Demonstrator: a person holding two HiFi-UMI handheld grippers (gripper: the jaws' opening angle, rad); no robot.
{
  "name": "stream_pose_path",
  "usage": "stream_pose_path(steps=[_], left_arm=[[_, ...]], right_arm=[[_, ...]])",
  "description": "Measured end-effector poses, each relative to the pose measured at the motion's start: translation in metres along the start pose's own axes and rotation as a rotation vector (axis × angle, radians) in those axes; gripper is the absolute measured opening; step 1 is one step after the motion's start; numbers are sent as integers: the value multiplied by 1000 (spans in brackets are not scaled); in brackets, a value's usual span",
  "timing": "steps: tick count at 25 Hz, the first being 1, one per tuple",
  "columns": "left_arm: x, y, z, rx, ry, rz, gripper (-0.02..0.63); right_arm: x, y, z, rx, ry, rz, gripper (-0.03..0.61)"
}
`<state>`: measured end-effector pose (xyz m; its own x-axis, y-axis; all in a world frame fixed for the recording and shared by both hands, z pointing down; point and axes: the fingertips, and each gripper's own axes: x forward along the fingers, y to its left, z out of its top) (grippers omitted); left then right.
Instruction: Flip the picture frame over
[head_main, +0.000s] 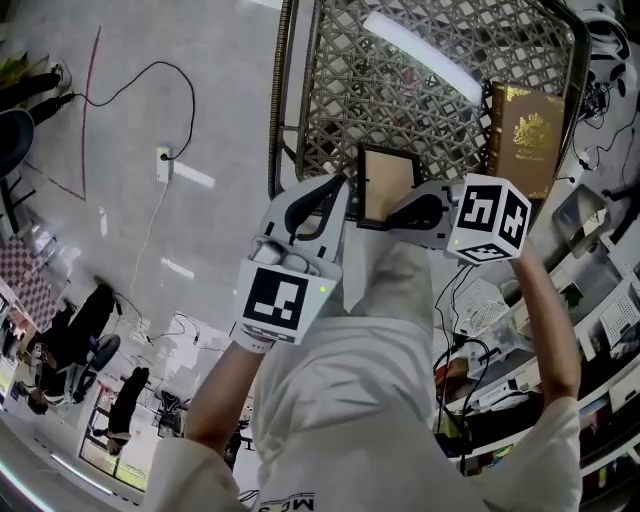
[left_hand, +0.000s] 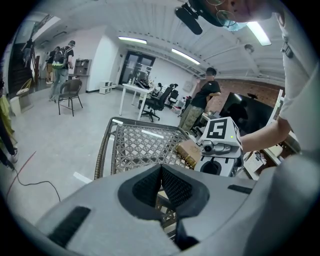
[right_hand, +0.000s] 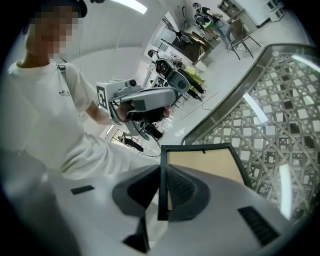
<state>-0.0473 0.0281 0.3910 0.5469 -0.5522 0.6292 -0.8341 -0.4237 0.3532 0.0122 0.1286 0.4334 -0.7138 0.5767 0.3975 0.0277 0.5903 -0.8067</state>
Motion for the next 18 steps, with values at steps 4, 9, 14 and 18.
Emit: stream_pose_path(steps=[4, 9, 14, 18], left_arm=[[0, 1, -2, -7, -2, 7, 25], [2, 0, -1, 5, -8, 7, 25], [3, 0, 0, 14, -12, 10, 25], [2, 2, -1, 27, -11, 12, 25]], right_arm=[[2, 6, 4, 48, -14, 73, 54], [2, 10, 2, 103, -9, 162, 54], [-2, 6, 10, 197, -62, 239, 54], [-6, 7, 13, 254, -41, 293, 54]])
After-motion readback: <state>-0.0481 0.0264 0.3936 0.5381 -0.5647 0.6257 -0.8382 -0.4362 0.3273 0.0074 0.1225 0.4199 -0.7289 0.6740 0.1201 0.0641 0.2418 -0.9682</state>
